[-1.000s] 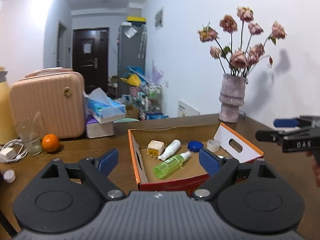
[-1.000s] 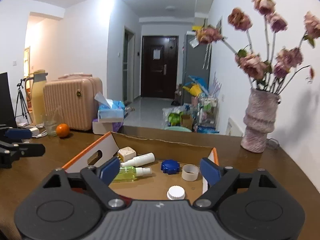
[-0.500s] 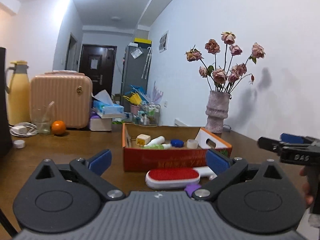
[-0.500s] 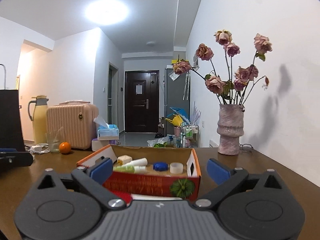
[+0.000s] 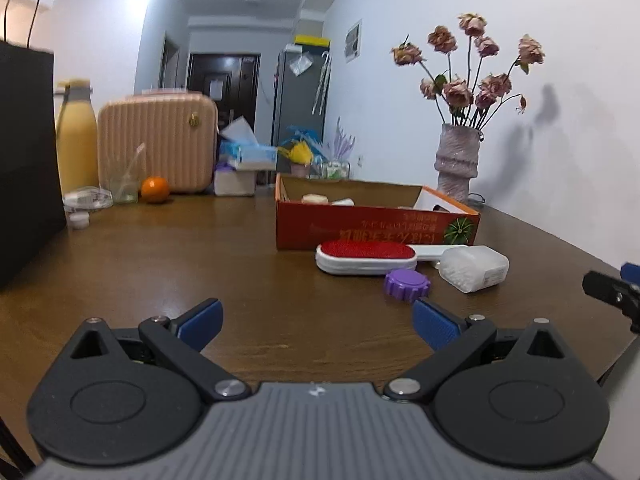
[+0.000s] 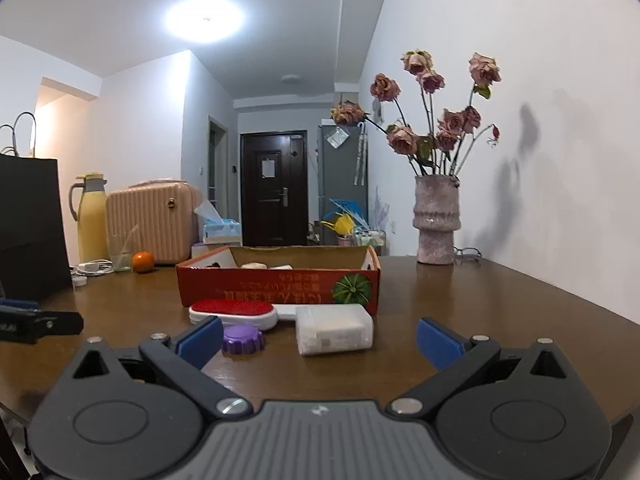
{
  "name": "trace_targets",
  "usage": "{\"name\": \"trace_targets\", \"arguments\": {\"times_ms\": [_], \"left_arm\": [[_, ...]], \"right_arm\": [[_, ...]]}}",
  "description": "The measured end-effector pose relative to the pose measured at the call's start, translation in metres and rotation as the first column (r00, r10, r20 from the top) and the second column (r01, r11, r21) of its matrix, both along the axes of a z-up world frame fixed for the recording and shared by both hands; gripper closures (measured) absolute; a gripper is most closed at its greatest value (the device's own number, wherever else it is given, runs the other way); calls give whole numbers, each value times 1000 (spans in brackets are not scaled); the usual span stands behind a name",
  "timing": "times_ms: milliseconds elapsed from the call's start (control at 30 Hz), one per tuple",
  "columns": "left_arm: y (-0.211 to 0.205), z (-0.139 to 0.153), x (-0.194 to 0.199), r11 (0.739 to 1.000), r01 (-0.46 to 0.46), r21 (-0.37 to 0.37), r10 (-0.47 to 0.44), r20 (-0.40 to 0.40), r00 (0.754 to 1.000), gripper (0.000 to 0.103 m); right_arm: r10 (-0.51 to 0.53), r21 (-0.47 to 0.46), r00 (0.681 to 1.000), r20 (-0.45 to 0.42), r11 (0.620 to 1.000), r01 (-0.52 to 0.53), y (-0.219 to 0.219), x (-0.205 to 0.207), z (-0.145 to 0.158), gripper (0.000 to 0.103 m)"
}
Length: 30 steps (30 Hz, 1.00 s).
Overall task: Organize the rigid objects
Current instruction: 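Withdraw both tools from the box back over the table, then grasp the red lint brush with the left gripper while the right grasps a small white piece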
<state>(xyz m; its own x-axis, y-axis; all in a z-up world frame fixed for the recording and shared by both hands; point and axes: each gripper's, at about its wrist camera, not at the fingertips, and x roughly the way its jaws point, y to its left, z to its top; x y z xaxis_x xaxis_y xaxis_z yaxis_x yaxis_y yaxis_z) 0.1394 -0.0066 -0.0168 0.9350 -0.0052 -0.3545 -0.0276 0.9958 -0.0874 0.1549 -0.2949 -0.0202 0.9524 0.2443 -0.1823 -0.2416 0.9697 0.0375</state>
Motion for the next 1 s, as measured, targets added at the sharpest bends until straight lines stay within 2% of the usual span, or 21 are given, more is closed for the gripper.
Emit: {"name": "trace_targets", "arguments": {"times_ms": [133,333,433,533,667,700,767,867,933,1000], "left_arm": [[-3,-7,11,1000,2,0,-2,-33,999,0],[-1,-12,39,1000,-17,-9,16,-90,996,0],[5,-8,65,998,-23,-52,16,-137,990,0],[10,0,93,995,-7,-104,-8,-144,990,1],[10,9,134,995,28,-92,-40,-132,990,1],[9,10,146,996,29,-83,-40,-134,990,3],[11,8,174,996,31,-78,-43,-160,986,9],[18,0,209,993,33,-117,-59,-223,973,21],[21,-6,227,990,35,-139,-70,-260,963,26],[21,-10,239,990,48,-135,-82,-262,962,27]], "right_arm": [[-33,-5,998,-53,999,33,-2,9,-2,0],[-5,50,993,-115,999,11,-14,33,-8,2],[-20,87,989,-147,996,33,-19,53,-5,2],[-48,75,985,-163,995,61,-21,78,3,1],[-6,68,984,-179,998,18,-24,121,19,2],[-7,81,979,-201,996,24,-26,134,22,4],[-1,97,966,-258,995,27,-28,164,28,16],[24,122,941,-338,992,18,-30,209,26,25],[40,127,914,-403,992,13,-29,240,19,40],[58,144,882,-468,990,11,-29,267,9,51]]}}
